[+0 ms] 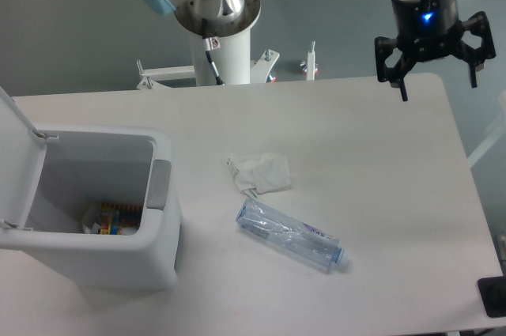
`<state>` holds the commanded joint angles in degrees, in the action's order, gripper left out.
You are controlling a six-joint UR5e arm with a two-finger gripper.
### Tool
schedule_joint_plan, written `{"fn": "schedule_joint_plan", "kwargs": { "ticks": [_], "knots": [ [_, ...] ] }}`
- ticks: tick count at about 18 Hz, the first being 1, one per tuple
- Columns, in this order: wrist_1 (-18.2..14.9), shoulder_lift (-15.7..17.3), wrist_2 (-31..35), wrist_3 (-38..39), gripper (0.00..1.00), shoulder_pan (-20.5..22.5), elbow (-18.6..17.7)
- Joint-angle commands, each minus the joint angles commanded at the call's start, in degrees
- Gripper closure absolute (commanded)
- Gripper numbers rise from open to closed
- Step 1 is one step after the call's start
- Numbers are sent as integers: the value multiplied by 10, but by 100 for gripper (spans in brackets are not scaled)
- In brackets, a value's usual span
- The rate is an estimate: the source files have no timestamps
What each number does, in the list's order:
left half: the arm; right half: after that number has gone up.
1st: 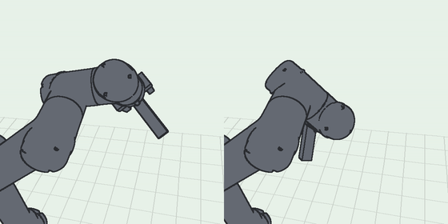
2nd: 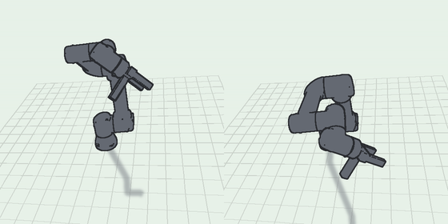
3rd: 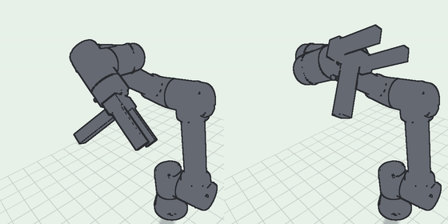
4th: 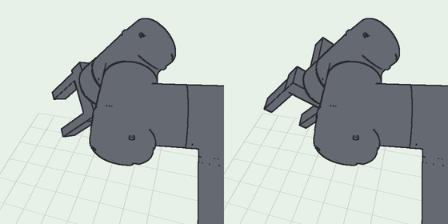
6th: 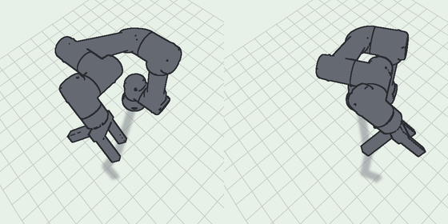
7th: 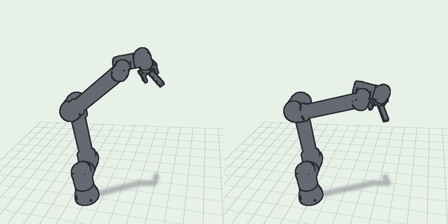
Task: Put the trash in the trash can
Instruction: 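Move the gripper from its start pose toward the white tissue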
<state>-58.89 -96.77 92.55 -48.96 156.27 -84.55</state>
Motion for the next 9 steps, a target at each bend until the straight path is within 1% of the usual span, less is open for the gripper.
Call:
{"fn": "schedule_joint_plan", "kwargs": {
  "ticks": [7, 9],
  "knots": [
    [0, 0, 0, -1, 0, -5, -2],
    [0, 2, 1, 1, 0, -6, -15]
  ]
}}
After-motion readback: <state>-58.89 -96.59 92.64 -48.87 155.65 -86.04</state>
